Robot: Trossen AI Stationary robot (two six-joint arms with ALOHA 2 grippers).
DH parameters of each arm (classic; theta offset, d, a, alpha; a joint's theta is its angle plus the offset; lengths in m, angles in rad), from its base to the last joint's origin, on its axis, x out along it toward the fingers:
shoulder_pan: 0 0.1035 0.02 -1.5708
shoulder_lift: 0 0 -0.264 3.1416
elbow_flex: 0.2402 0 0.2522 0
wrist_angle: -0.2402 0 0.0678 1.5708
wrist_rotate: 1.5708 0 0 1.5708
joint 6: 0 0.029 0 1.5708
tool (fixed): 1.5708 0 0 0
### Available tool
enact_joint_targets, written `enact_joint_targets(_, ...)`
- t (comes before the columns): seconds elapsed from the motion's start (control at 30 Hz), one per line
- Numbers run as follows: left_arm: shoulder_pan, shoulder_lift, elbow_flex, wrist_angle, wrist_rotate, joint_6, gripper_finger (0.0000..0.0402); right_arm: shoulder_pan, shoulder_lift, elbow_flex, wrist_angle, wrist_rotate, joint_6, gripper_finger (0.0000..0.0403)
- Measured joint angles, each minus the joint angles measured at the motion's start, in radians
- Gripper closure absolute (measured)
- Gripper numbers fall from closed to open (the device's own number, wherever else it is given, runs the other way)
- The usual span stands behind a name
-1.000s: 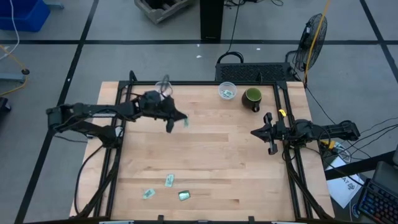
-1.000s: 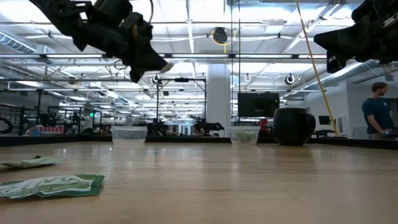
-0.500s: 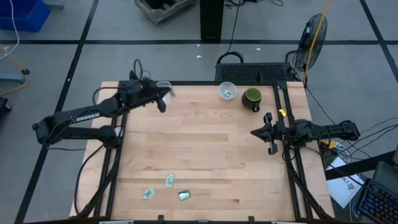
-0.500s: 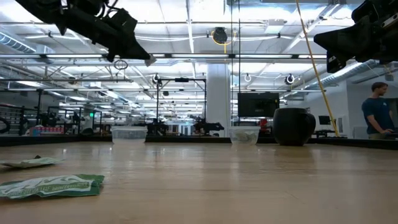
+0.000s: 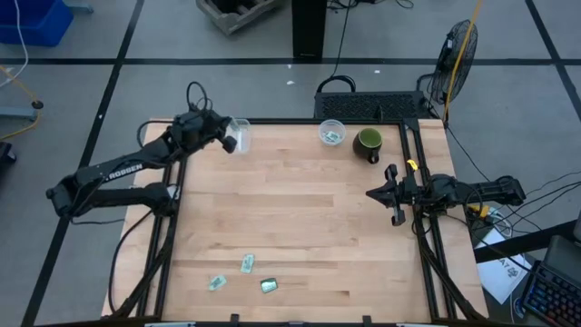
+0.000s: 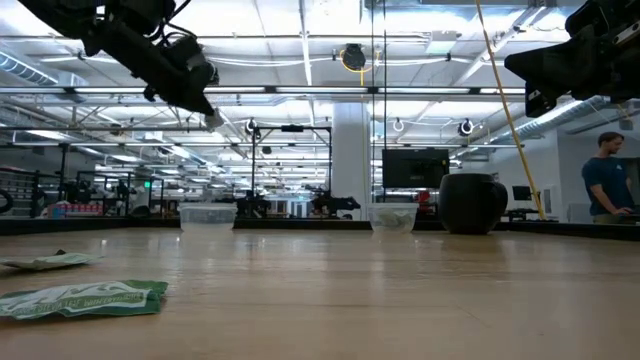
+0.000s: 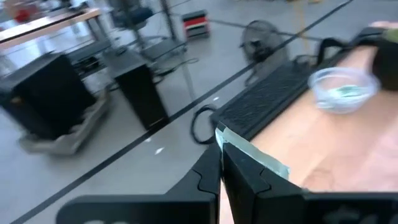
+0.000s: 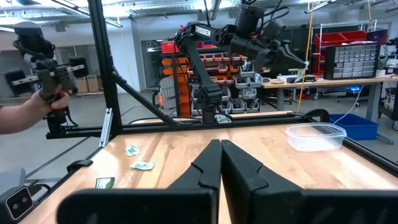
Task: Pick and place items into bin
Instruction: Put the green stevia packet into the left transparent bin
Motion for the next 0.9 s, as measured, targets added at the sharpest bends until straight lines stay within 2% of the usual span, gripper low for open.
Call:
enact_joint_targets(0.13, 0.04, 0.001, 0.0, -0.019, -0.01, -0.003, 0.0396, 0.0, 0.0, 0.0, 0.0, 0.0, 0.0, 0.0399)
enact_joint_targets(0.27, 0.073, 0.034, 0.0, -0.02, -0.01, 0.005, 0.0382, 0.0, 0.0, 0.0, 0.0, 0.0, 0.0, 0.0398)
enact_joint_targets(0.5, 0.111, 0.179, 0.0, -0.008, -0.009, 0.003, 0.0396, 0.0, 0.0, 0.0, 0.0, 0.0, 0.0, 0.0399)
enact_joint_targets(0.7, 0.121, 0.301, 0.0, 0.064, -0.01, 0.02, 0.0378, 0.0, 0.0, 0.0, 0.0, 0.0, 0.0, 0.0399)
enact_joint_targets(0.9, 0.141, 0.403, 0.0, 0.122, -0.04, 0.051, 0.0396, 0.0, 0.0, 0.0, 0.0, 0.0, 0.0, 0.0399)
